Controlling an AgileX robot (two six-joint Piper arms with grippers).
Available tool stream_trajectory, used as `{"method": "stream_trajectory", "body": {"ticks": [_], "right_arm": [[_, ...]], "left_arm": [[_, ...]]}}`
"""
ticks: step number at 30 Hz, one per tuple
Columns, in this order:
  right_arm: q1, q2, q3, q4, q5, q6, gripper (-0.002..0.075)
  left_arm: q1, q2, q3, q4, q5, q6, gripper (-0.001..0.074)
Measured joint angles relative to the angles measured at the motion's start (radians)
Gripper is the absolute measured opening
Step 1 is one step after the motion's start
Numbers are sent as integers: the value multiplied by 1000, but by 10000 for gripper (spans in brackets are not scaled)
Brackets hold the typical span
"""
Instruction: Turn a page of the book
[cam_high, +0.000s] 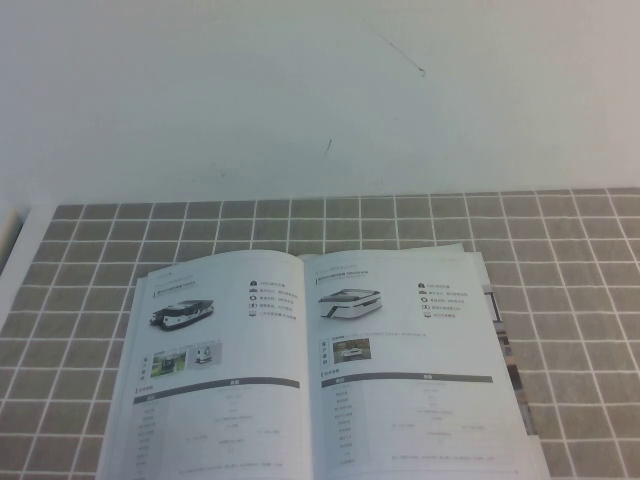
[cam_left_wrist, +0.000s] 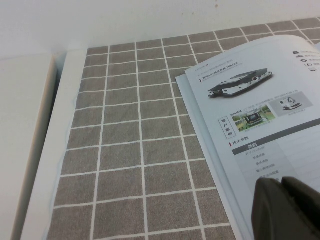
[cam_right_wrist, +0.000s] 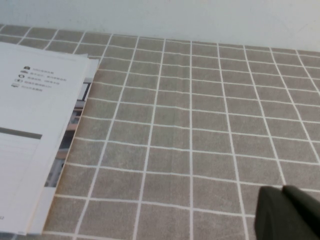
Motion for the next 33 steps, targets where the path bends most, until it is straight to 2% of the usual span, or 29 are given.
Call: {"method": "stream_trajectory", "body": {"ticks": [33], "right_arm": [[0, 0, 9, -69, -59, -90, -3]], "left_arm": [[0, 0, 0, 0, 0, 0, -4]]}}
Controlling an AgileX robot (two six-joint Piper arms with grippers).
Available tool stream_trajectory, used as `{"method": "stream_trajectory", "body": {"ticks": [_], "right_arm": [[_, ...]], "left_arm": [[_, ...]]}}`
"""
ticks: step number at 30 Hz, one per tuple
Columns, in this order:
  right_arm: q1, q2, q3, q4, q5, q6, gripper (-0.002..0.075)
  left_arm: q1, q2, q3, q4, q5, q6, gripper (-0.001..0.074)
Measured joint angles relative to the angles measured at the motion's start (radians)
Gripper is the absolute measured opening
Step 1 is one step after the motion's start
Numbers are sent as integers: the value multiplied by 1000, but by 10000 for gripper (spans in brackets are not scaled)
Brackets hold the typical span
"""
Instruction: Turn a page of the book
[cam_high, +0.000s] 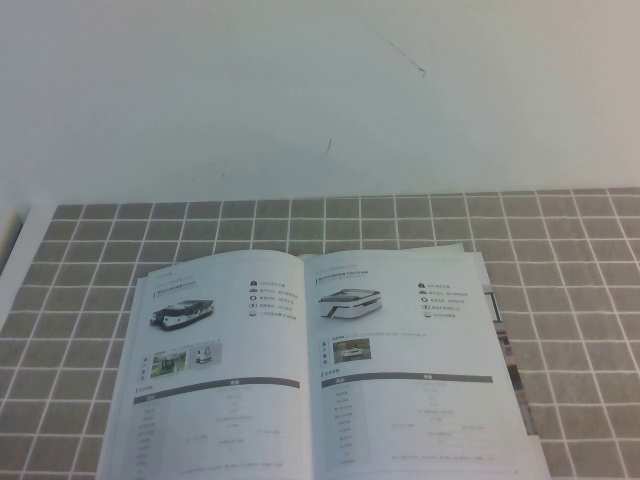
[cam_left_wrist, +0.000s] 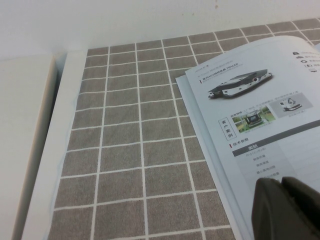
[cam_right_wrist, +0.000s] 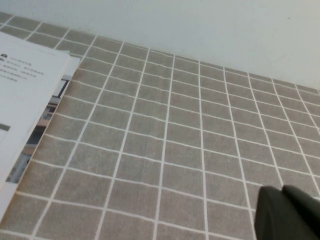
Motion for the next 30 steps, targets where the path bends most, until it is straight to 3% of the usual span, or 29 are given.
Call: {"method": "stream_trajectory", "body": {"ticks": [6, 12, 18, 25, 30], "right_arm": [[0, 0, 0, 0, -109, 0, -3], [0, 0, 0, 0, -425, 7, -3], [0, 0, 0, 0, -768, 211, -3], [0, 0, 0, 4, -1002, 151, -3], [0, 0, -8, 18, -985, 127, -3]], "left_arm": [[0, 0, 6, 0, -139, 0, -4], [0, 0, 6, 3, -515, 0, -4], [0, 0, 6, 3, -907, 0, -4], [0, 0, 6, 3, -1114, -42, -4], [0, 0, 6, 6, -1159, -52, -4]]}}
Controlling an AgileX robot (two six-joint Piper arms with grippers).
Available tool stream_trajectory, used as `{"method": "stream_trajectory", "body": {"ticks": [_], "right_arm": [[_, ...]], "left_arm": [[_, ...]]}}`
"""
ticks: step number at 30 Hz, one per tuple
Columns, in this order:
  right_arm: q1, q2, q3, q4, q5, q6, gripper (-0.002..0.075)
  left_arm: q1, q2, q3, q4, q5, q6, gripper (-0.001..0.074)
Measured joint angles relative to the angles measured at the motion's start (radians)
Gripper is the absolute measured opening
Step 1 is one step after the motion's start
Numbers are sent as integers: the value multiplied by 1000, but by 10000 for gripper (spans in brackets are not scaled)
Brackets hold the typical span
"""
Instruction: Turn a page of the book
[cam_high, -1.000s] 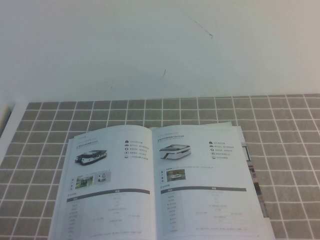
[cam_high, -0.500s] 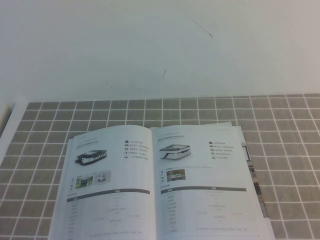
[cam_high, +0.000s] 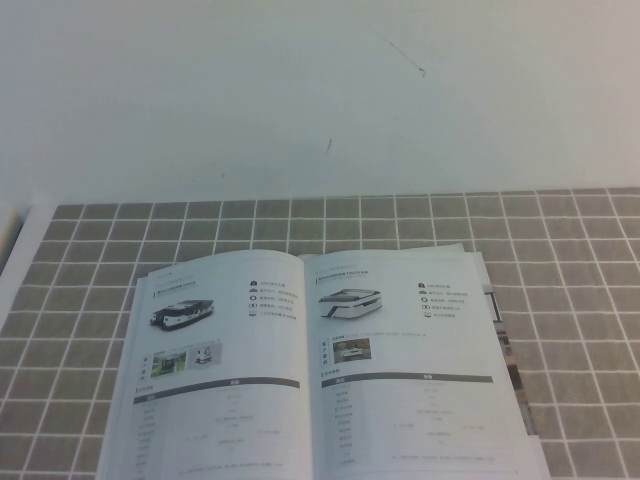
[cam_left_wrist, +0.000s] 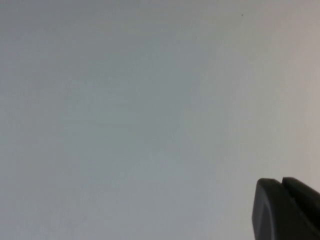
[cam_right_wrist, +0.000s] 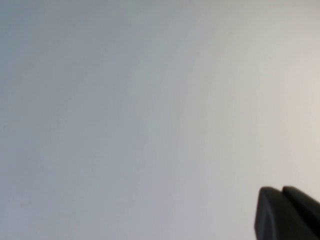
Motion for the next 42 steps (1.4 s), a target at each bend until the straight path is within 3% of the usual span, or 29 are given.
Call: {"method": "stream_trajectory", "body": {"ticks": [8, 11, 13, 16, 20, 24, 29, 36, 42], "right_arm": [[0, 0, -245, 0, 498, -3, -3], [0, 23, -353, 4, 709, -3, -3], [0, 72, -410, 34, 817, -1, -3], [0, 173, -463, 125, 892, 3, -3], [0, 322, -520, 208, 976, -30, -3], [0, 520, -603, 271, 1128, -150, -3], [0, 779, -670, 520, 1172, -479, -3], [2, 1154, -728, 940, 1334, -856, -3], [85, 1405, -794, 1024, 1361, -957, -3]], "left_arm": [[0, -1, 0, -66, 50, 4, -4], [0, -2, -72, -117, 369, -49, -4], [0, 18, -192, -126, 724, -105, -4], [0, 104, -293, -132, 964, -110, -4], [0, 253, -342, -132, 1040, -74, -4], [0, 442, -330, -167, 1005, -73, -4], [-11, 717, -323, -265, 925, -109, -4], [-173, 1094, -584, -280, 1111, -9, -4], [-269, 1391, -806, -292, 1182, 37, -4]]}}
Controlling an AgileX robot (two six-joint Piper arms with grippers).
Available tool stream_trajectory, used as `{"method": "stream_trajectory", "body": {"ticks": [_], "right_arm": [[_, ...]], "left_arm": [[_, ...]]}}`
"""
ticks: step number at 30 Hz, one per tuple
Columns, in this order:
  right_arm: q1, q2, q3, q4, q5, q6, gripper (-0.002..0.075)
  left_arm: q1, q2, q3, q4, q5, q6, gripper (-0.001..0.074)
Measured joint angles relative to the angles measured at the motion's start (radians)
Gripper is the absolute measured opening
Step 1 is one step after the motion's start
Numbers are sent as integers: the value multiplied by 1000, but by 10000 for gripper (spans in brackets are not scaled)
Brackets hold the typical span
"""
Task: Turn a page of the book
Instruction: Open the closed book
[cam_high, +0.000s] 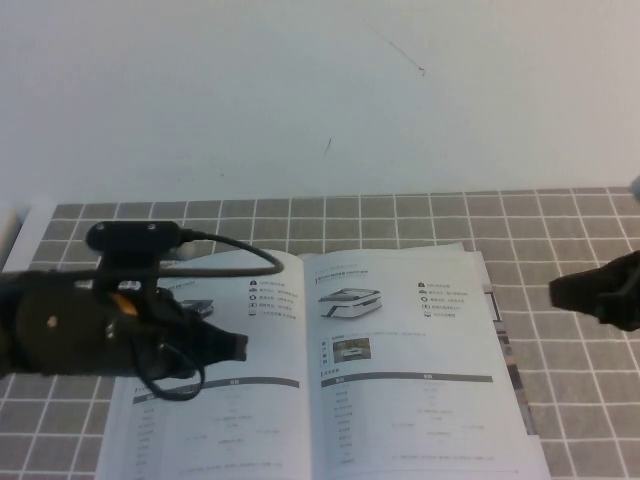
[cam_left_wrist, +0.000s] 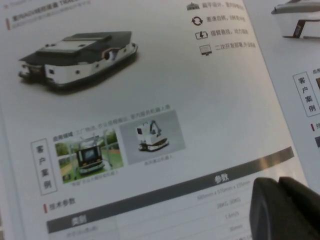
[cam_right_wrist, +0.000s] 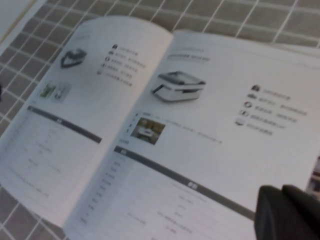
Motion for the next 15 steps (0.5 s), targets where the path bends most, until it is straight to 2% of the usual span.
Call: {"method": "stream_trajectory", "body": {"ticks": [8, 13, 15], "right_arm": [[161, 201, -78, 2, -47, -72, -3], [185, 268, -116, -30, -82, -119, 0], [185, 292, -129, -54, -88, -102, 32]], "left_arm": [[-4, 231, -115, -16, 49, 30, -4], [-4, 318, -115, 2, 50, 30, -4], [-4, 348, -115, 2, 50, 30, -4]]}}
